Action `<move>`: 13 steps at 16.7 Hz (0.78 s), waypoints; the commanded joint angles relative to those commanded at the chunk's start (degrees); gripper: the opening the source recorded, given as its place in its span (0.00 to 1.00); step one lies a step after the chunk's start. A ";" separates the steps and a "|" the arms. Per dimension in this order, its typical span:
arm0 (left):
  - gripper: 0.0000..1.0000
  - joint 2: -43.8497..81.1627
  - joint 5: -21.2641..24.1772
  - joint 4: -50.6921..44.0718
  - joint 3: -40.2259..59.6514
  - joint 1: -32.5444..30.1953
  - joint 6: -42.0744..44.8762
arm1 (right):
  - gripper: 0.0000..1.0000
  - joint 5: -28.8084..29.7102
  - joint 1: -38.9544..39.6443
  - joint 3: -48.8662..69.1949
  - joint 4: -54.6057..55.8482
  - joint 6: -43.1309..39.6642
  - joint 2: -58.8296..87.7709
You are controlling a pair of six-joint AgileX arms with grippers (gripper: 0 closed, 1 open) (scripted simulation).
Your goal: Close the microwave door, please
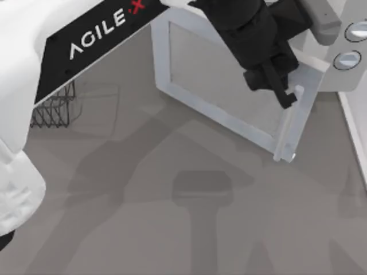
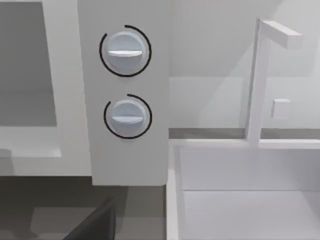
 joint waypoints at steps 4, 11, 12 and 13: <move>0.00 0.23 0.67 0.23 0.49 -0.70 0.27 | 1.00 0.00 0.00 0.00 0.00 0.00 0.00; 0.00 3.14 1.84 -0.78 5.50 -4.94 1.72 | 1.00 0.00 0.00 0.00 0.00 0.00 0.00; 0.00 3.76 1.38 -1.54 5.87 -4.47 0.94 | 1.00 0.00 0.00 0.00 0.00 0.00 0.00; 0.00 4.26 0.81 -2.19 6.32 -3.77 0.07 | 1.00 0.00 0.00 0.00 0.00 0.00 0.00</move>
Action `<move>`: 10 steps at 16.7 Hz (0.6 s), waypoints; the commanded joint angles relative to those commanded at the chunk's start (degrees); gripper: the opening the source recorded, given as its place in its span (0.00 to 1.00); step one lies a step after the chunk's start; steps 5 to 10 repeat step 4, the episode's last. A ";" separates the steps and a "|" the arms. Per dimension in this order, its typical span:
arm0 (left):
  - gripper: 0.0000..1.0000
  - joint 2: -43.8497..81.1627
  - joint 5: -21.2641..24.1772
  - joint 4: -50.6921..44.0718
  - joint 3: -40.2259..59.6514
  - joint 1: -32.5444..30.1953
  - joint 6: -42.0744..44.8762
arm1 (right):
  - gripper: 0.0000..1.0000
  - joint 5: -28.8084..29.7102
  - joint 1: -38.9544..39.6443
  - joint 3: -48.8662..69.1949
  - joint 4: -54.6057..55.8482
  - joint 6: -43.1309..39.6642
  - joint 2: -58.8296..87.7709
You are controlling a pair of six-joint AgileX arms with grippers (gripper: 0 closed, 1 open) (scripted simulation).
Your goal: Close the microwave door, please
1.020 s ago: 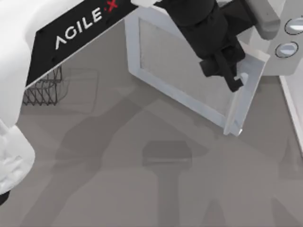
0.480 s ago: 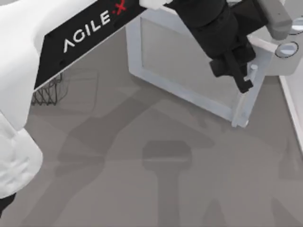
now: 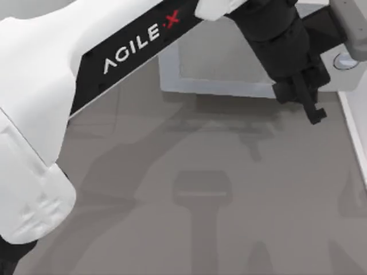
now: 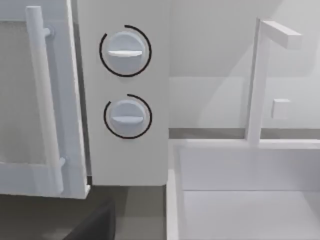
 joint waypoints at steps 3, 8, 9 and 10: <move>0.00 0.44 -1.48 -0.51 1.63 2.07 -1.71 | 1.00 0.00 0.00 0.00 0.00 0.00 0.00; 0.00 0.44 -1.49 -0.51 1.64 2.08 -1.72 | 1.00 0.00 0.00 0.00 0.00 0.00 0.00; 0.00 0.44 -1.49 -0.51 1.64 2.08 -1.72 | 1.00 0.00 0.00 0.00 0.00 0.00 0.00; 0.00 0.44 -1.49 -0.51 1.64 2.08 -1.72 | 1.00 0.00 0.00 0.00 0.00 0.00 0.00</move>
